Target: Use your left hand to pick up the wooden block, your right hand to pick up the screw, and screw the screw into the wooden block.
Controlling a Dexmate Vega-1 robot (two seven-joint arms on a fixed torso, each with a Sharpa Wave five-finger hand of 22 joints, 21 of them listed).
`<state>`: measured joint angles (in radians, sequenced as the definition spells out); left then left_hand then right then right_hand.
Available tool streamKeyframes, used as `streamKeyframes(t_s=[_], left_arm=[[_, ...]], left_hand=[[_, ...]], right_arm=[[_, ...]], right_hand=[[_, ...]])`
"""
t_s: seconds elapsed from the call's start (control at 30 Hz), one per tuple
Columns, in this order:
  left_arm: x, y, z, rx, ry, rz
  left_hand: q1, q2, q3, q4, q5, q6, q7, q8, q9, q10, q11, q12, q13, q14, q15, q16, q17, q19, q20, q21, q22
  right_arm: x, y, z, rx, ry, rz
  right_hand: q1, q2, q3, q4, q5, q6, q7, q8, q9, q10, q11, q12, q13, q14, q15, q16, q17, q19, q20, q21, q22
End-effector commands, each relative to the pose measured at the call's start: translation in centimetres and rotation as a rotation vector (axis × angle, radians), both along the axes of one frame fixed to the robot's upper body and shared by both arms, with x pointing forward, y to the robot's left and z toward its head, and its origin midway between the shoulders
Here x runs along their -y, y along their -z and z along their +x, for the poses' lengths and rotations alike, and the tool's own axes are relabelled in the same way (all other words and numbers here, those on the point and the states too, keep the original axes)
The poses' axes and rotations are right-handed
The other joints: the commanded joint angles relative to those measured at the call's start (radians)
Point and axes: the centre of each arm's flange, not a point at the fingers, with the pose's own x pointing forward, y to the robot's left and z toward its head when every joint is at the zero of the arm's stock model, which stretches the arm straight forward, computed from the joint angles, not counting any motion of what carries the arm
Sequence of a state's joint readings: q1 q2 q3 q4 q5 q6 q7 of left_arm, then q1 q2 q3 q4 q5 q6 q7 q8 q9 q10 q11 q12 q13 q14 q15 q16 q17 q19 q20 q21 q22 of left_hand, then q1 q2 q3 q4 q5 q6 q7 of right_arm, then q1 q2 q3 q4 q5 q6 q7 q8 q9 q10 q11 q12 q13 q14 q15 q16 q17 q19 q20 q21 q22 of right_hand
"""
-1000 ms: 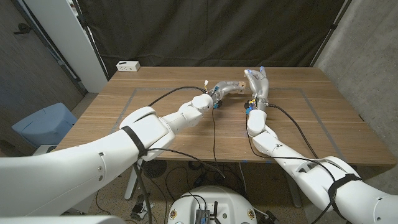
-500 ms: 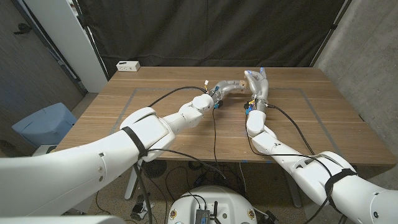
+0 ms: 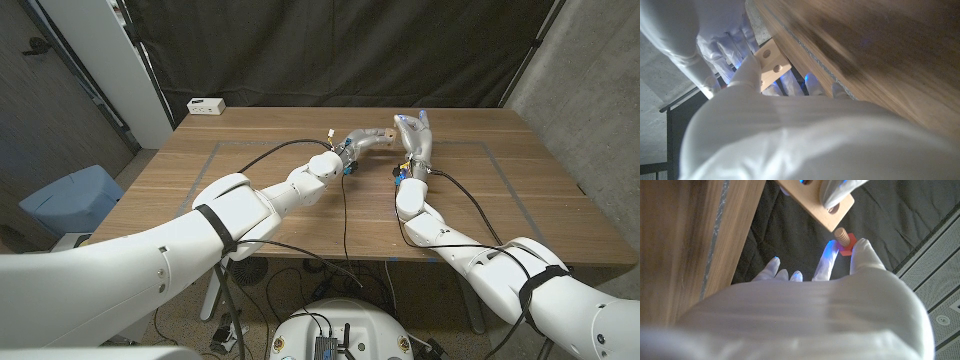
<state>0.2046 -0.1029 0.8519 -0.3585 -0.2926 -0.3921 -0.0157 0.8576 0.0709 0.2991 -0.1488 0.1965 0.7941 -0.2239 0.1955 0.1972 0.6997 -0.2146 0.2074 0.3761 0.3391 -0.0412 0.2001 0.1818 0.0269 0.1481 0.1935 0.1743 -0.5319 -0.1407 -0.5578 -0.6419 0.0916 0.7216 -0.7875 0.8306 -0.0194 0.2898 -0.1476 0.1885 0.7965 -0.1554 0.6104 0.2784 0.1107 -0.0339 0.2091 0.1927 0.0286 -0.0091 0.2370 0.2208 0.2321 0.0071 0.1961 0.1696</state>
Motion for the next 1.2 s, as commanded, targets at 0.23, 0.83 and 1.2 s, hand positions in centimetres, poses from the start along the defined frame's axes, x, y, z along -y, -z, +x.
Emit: streamKeyframes(t_s=[0.23, 0.83, 1.2], left_arm=[[0.15, -0.17, 0.11, -0.014, -0.006, -0.001], [0.44, -0.04, -0.09, -0.008, 0.004, -0.005], [0.3, 0.06, -0.19, 0.003, 0.01, -0.011]], left_hand=[[-0.004, 0.0, 0.006, 0.001, 0.003, 0.007, 0.0, 0.006, 0.002, -0.006, 0.0, 0.007, -0.001, 0.002, -0.074, -0.002, 0.0, -0.002, 0.001, 0.002, 0.003], [-0.005, 0.0, 0.007, 0.0, 0.003, 0.007, 0.0, 0.007, 0.002, -0.006, 0.0, 0.007, -0.001, 0.002, -0.073, -0.002, 0.0, -0.003, -0.001, 0.002, 0.003], [-0.005, 0.001, 0.008, 0.0, 0.003, 0.007, 0.0, 0.007, 0.002, -0.007, 0.0, 0.007, -0.001, 0.002, -0.072, -0.002, 0.0, -0.003, 0.0, 0.002, 0.003]], right_arm=[[0.05, 0.29, 0.35, -0.007, 0.002, 0.01], [0.08, 0.63, 0.51, -0.018, 0.002, 0.006], [-0.06, 0.63, 0.62, -0.023, -0.002, 0.003]], right_hand=[[0.004, 0.009, 0.006, 0.001, -0.002, 0.013, -0.004, 0.009, 0.003, 0.007, -0.013, 0.001, 0.004, 0.006, -0.011, -0.001, 0.006, 0.0, -0.002, -0.001, 0.006], [0.005, 0.011, 0.006, 0.001, -0.002, 0.014, -0.003, 0.01, 0.001, 0.008, -0.011, 0.001, 0.004, 0.006, -0.013, -0.002, 0.007, -0.001, -0.003, 0.0, 0.006], [0.005, 0.011, 0.005, 0.0, -0.002, 0.016, -0.004, 0.011, 0.001, 0.009, -0.012, 0.0, 0.004, 0.007, -0.013, -0.002, 0.008, -0.001, -0.003, 0.0, 0.006]])
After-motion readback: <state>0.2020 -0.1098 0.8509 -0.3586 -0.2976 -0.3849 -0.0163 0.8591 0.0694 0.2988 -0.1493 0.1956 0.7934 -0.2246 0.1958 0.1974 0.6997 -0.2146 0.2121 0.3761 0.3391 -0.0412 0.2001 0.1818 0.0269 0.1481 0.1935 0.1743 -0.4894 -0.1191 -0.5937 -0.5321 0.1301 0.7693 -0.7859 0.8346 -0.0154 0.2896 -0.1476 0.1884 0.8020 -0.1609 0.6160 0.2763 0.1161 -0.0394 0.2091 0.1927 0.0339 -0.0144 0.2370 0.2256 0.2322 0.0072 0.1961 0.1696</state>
